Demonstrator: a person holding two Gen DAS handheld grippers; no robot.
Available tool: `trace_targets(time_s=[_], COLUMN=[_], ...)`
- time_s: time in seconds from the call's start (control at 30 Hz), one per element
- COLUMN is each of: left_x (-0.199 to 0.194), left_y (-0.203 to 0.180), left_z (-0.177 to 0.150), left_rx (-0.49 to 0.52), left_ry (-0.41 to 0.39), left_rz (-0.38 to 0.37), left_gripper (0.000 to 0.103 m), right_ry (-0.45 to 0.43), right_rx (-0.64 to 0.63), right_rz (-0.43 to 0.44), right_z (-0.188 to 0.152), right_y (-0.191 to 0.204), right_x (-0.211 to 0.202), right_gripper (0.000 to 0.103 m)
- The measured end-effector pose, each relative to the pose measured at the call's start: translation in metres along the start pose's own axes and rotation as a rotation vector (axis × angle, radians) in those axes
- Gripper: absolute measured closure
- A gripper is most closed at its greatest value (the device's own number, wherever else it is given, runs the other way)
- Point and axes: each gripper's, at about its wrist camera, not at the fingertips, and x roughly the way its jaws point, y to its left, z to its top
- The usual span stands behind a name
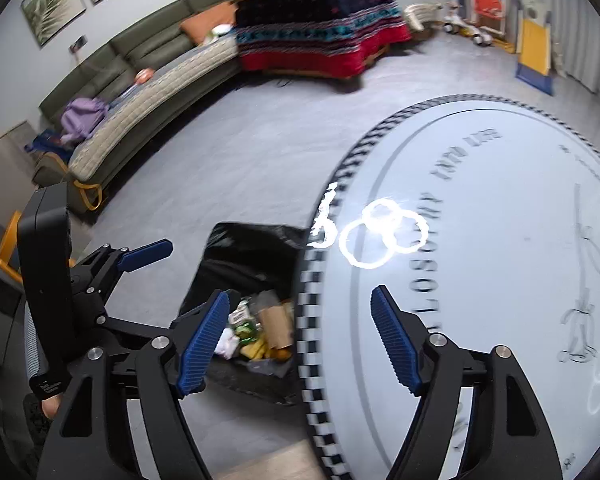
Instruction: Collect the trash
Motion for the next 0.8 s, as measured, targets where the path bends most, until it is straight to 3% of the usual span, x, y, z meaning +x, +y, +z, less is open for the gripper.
trace_targets(time_s=[0.27,0.57,0.8], left_x=[0.026,0.064,0.102], left_y=[-0.089,-0.182,-0.209], left_z=[0.032,0.040,0.027], left_rx=[0.127,0.226,0.198], left_ry=[0.016,0.034,0.054], left_rz=[-0.096,-0.188,-0.186], left_gripper=[0.006,0.006,0.006], right_ry=[-0.062,-0.102,-0.101], right_rx=[0.145,0.323,0.420], right_rz=[-0.147,-0.313,-0.432], right_z=[-0.024,-0.079,-0.133], right_y=[-0.090,-0.182,-0.236], right_x=[-0.032,-0.055,-0.040], right_gripper=[0.021,0.018,0.018])
